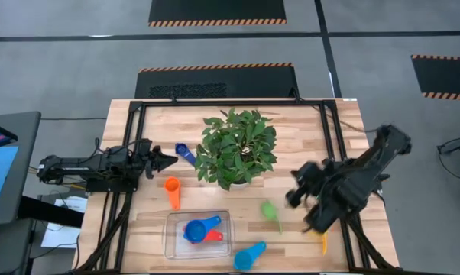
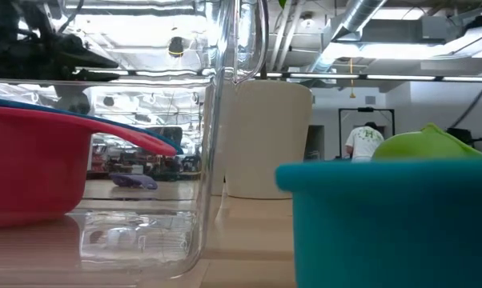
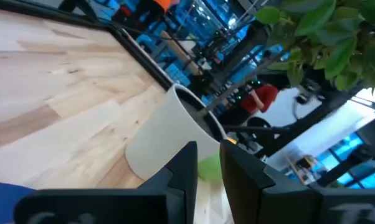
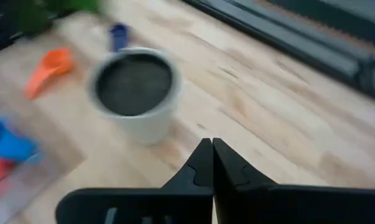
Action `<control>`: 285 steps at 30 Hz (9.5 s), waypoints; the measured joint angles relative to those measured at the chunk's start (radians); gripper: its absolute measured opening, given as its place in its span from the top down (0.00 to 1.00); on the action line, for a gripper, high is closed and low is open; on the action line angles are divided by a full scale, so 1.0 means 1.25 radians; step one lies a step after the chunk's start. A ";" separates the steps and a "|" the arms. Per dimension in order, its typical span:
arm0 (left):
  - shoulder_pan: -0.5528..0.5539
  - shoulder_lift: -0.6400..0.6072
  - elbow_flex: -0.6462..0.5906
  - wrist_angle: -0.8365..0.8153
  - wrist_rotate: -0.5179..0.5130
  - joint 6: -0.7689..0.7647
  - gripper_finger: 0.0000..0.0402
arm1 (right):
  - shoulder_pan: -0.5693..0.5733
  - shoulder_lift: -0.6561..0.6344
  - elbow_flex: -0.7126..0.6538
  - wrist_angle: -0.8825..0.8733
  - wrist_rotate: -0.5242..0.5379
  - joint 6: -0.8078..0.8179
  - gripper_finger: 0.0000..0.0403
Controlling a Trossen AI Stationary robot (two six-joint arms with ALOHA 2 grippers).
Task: Nest measuring cups in basket
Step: Stack the yellow measuring cup on the blue measuring cup
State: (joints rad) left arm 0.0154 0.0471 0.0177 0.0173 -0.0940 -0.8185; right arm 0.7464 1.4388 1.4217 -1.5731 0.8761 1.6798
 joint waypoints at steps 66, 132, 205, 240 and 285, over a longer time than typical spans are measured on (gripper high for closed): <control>0.000 0.001 0.000 0.015 -0.119 0.041 0.85 | 0.017 -0.158 -0.382 0.353 -0.626 0.130 0.45; 0.000 0.000 0.000 0.015 -0.118 0.045 0.85 | 0.163 0.123 -0.343 0.476 -0.618 0.492 0.72; 0.000 0.001 0.000 0.015 -0.110 0.077 0.85 | -0.153 0.204 0.078 0.733 -0.310 -0.713 0.98; 0.000 0.001 0.000 0.010 -0.075 0.094 0.85 | -0.127 0.755 0.744 0.790 -0.244 -0.640 0.98; 0.000 0.000 0.000 0.001 -0.014 0.092 0.85 | -0.205 0.844 0.740 0.844 -0.410 -0.527 0.96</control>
State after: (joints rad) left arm 0.0155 0.0475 0.0181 0.0183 -0.1112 -0.7033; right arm 0.4904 2.4942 2.3470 -0.5178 0.3639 1.0206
